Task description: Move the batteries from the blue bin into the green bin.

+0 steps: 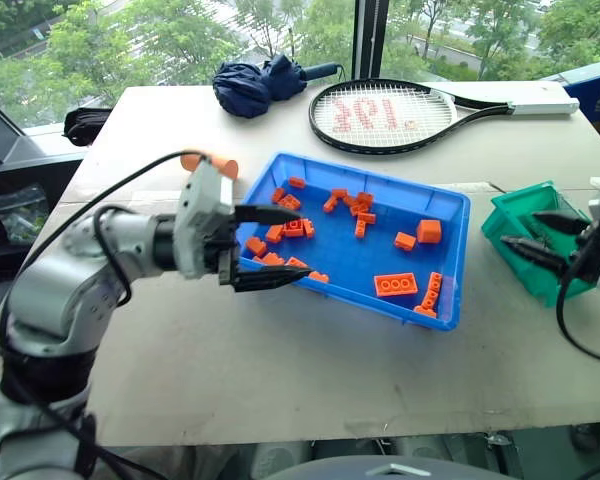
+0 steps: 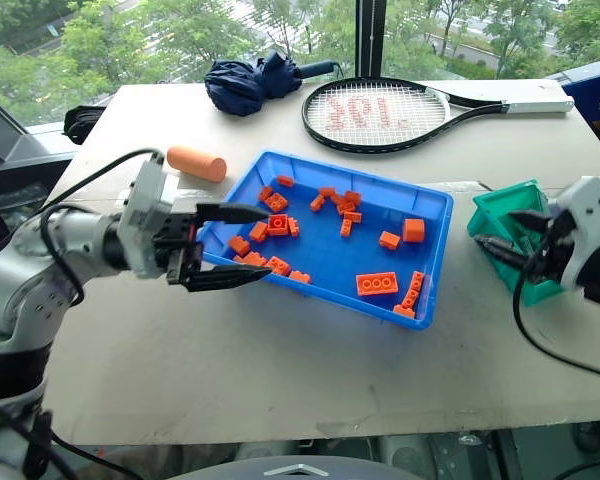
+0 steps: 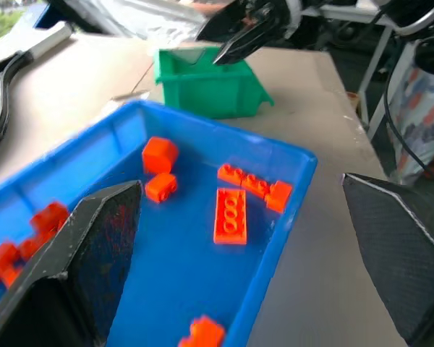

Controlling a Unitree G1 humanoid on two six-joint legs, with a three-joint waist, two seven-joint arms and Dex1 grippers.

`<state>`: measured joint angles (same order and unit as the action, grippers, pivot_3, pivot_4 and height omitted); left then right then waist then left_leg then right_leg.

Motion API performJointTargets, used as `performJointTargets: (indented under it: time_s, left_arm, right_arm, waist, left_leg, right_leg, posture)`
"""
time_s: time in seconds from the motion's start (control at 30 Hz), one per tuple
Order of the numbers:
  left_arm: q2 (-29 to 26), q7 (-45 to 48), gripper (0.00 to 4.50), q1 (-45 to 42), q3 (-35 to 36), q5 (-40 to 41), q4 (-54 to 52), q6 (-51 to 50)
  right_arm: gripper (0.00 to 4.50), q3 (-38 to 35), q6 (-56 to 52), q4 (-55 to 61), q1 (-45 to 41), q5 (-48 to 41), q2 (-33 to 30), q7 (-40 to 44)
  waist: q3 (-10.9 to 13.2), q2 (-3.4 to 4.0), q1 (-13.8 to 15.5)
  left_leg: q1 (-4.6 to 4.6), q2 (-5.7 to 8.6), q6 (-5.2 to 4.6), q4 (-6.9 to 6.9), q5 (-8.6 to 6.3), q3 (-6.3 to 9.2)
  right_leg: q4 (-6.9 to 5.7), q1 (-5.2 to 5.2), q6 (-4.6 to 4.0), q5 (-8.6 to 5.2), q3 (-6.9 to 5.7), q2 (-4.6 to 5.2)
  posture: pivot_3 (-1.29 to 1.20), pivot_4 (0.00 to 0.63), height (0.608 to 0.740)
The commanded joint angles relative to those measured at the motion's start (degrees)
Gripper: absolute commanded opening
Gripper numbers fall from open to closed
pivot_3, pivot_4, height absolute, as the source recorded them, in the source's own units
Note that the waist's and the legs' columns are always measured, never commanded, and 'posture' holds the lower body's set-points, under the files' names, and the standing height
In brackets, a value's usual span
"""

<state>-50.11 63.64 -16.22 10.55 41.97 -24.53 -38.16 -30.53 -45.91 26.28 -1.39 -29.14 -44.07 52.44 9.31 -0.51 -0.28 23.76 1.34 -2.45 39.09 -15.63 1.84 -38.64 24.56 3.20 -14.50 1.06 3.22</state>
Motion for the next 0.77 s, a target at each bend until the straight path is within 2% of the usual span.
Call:
performJointTargets:
  time_s: [0.03,0.1,0.17,0.27,0.3,0.4,0.6,0.77]
  left_arm:
    - [1.14,-3.81,4.5,8.64,6.33,-1.4,-5.54,2.91]
    - [2.41,-5.0,4.5,16.6,8.58,-2.62,-8.25,4.35]
    - [4.13,-6.58,4.5,23.47,9.18,-6.52,-9.34,8.38]
    - [6.36,-7.01,4.5,30.18,9.1,-9.48,-9.03,12.93]
    - [7.07,-6.77,4.5,31.76,8.78,-10.7,-8.29,15.01]
    - [9.06,-7.77,4.5,34.41,7.77,-13.9,-5.94,19.14]
    - [13.48,-8.59,4.5,37.97,2.87,-18.38,-4.2,26.92]
    - [14.98,-8.5,4.5,38.76,-0.47,-18.89,-3.21,29.05]
  right_arm:
    - [3.38,-4.83,7.01,1.7,7.61,-2.55,1.26,5.34]
    - [3.38,-4.53,13.57,0.1,13.72,-1.04,2.53,8.69]
    - [3.38,-3.24,19.26,-2.75,18.76,-0.65,2.59,13.95]
    - [3.38,-1.66,22.84,-7.85,20.61,-0.35,2.85,15.68]
    - [3.66,-0.69,25.55,-10.04,20.91,0.98,2.77,16.24]
    - [4.47,1.21,31.28,-15.21,20.49,2.62,3.38,17.16]
    - [4.47,4.84,36.77,-17.07,20.24,2.4,7.14,15.3]
    - [4.47,8.41,41.89,-17.27,21.22,4.86,10.72,12.11]
  waist:
    - [0.01,0.0,0.39]
    - [-0.02,-0.01,0.76]
    - [0.01,0.04,1.07]
    - [-0.02,0.0,1.04]
    - [-0.02,0.01,1.05]
    - [-0.09,0.03,1.13]
    - [-0.13,0.09,1.1]
    - [-0.14,0.11,1.15]
  left_leg:
    - [0.02,0.03,-0.01,0.08,0.0,-0.01]
    - [-0.15,0.06,-0.06,0.09,-0.03,-0.01]
    - [-0.76,0.01,-0.12,-0.13,-0.1,0.05]
    - [-1.25,0.01,-0.14,-0.41,-0.11,0.02]
    - [-1.28,0.0,-0.13,-0.41,-0.11,0.02]
    - [-1.29,0.01,-0.13,-0.42,-0.1,0.01]
    - [-1.29,0.01,-0.13,-0.54,-0.11,0.01]
    - [-1.29,0.01,-0.12,-0.63,-0.11,0.03]
  right_leg:
    - [-0.02,0.0,0.0,0.01,-0.01,0.02]
    - [0.06,-0.24,0.01,0.01,-0.03,0.29]
    - [0.47,-0.98,-0.02,-0.01,-0.12,0.29]
    - [0.83,-1.43,-0.1,-0.04,-0.11,0.36]
    - [0.83,-1.45,-0.2,-0.09,-0.11,0.37]
    - [0.84,-1.45,-0.22,-0.1,-0.1,0.38]
    - [0.87,-1.42,-0.08,-0.02,-0.11,0.39]
    - [0.91,-1.41,-0.09,-0.02,-0.13,0.42]
  posture:
    - [0.0,0.15,0.74]
    - [0.0,0.15,0.74]
    - [0.0,0.15,0.74]
    - [0.0,0.15,0.74]
    - [0.0,0.15,0.74]
    - [0.0,0.15,0.74]
    - [0.0,0.15,0.74]
    - [0.0,0.15,0.74]
